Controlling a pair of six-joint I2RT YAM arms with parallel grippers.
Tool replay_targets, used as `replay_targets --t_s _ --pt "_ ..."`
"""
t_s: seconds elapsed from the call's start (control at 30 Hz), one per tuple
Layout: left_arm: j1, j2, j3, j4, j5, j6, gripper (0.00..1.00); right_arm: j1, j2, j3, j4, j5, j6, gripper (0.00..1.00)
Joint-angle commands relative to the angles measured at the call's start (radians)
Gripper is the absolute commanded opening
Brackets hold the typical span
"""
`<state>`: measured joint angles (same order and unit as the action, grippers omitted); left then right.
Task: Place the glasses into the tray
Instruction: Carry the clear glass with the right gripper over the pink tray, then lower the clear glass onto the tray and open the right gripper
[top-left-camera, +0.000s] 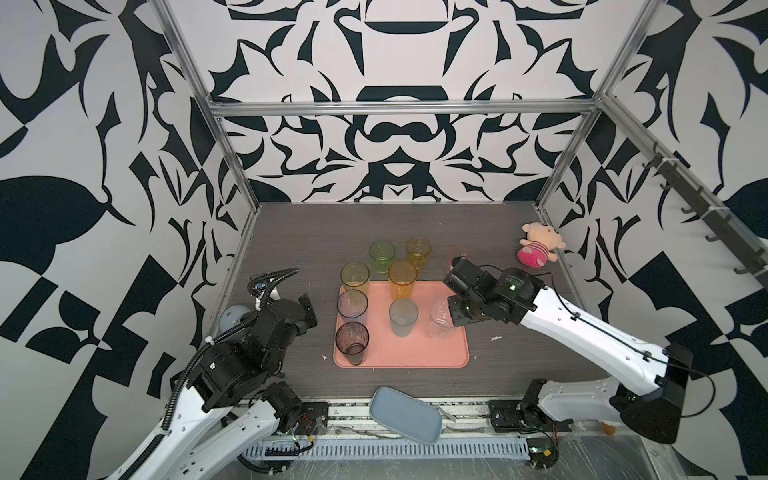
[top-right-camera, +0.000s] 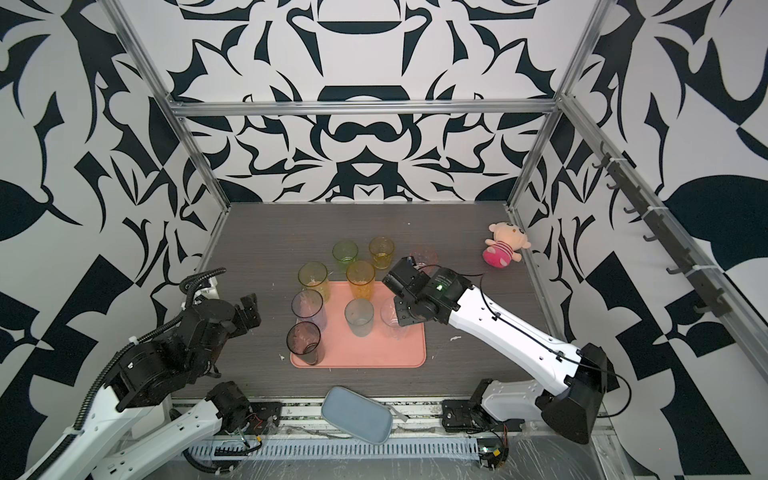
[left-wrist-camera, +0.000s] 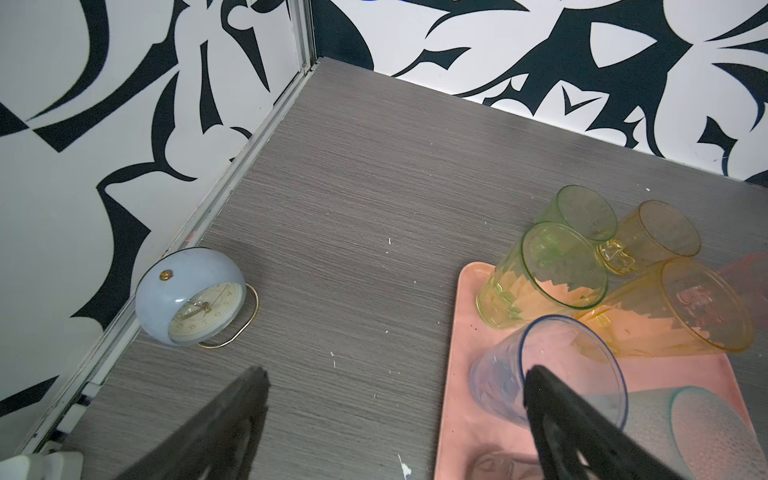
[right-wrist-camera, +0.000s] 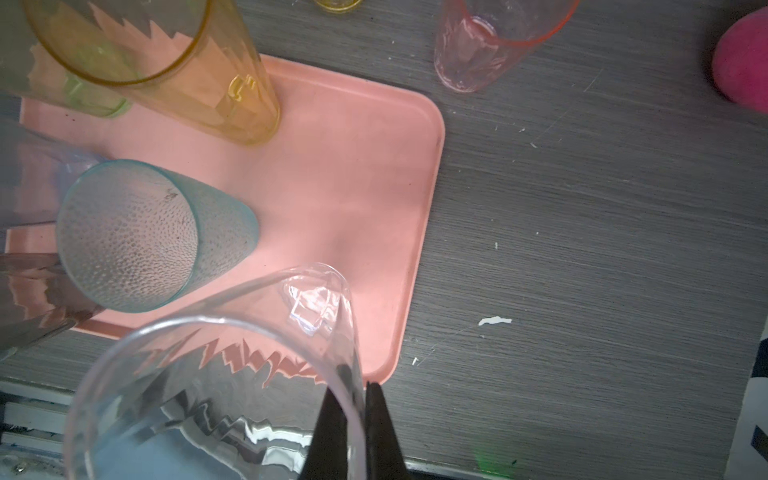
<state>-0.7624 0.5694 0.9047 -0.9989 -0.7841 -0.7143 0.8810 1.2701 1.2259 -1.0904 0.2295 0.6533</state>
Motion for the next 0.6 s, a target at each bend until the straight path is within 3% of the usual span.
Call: replay_targets --t_s 0.0,0.57 --pt "-0.003 -0.011 -0.022 -0.007 -0.002 -0.013 0.99 0.045 -0.019 -0.019 0.052 0.023 0.069 0.00" --pt "-0.003 -0.009 -0.022 -0.003 0.005 -0.011 0.99 0.246 0.121 -0.025 0.168 0.008 0.166 0.00"
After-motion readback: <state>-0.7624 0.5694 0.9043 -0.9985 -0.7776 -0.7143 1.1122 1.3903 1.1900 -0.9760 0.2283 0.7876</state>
